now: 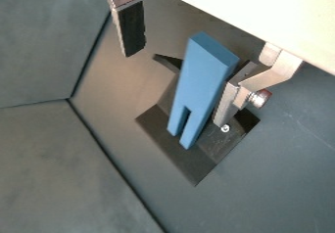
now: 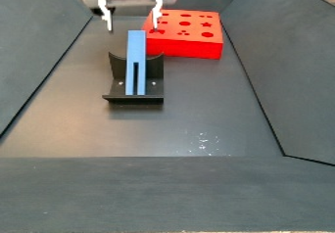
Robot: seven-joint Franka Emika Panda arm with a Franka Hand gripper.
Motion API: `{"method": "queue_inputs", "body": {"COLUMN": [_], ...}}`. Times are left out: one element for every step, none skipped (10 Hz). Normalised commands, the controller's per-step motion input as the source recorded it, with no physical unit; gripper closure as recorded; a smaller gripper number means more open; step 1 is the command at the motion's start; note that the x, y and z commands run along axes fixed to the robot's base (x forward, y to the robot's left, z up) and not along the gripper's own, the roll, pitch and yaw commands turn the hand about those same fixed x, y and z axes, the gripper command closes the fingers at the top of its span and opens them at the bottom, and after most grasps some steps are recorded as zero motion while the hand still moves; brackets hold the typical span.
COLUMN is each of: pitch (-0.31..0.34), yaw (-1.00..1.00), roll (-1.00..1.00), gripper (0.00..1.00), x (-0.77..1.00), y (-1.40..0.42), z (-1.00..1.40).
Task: Pick up the double-square object. Move up. Rotate the double-square object. Place the double-square object on the fixture. Regrasp the double-square object. Move to above the board. Insert the double-square object.
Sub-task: Regrasp the double-square object, then move to above the board.
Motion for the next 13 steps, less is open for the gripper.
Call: {"method": "queue_inputs", "body": {"pitch": [-0.015, 0.001, 0.018, 0.026, 0.000, 0.011, -0.004, -0.042, -0.077, -0.078, -0.082, -0.073, -0.059], "yaw": [-0.06, -0.04, -0.02, 0.00, 0.00, 0.09, 0.09, 0.09, 0.09, 0.07, 0.04, 0.01, -0.02], "roll": [0.05, 0.05, 0.06, 0.06, 0.00, -0.01, -0.03, -0.05, -0.07, -0.07, -0.05, -0.03, -0.03], "gripper": [0.00, 0.00, 0.00, 0.00, 1.00, 1.00, 1.00, 1.00, 1.00, 1.00, 1.00, 1.00, 1.00], "x": [0.05, 0.05, 0.06, 0.07, 0.00, -0.39, -0.39, -0.38, -0.34, -0.33, -0.31, -0.30, -0.28], "y": [0.02, 0.02, 0.01, 0.00, 0.00, -0.01, -0.01, -0.01, 0.00, 0.00, 0.00, 0.00, -0.01], "z": [-0.84, -0.67, -0.45, -0.30, 0.00, 1.00, 1.00, 1.00, 1.00, 1.00, 1.00, 1.00, 1.00]}}
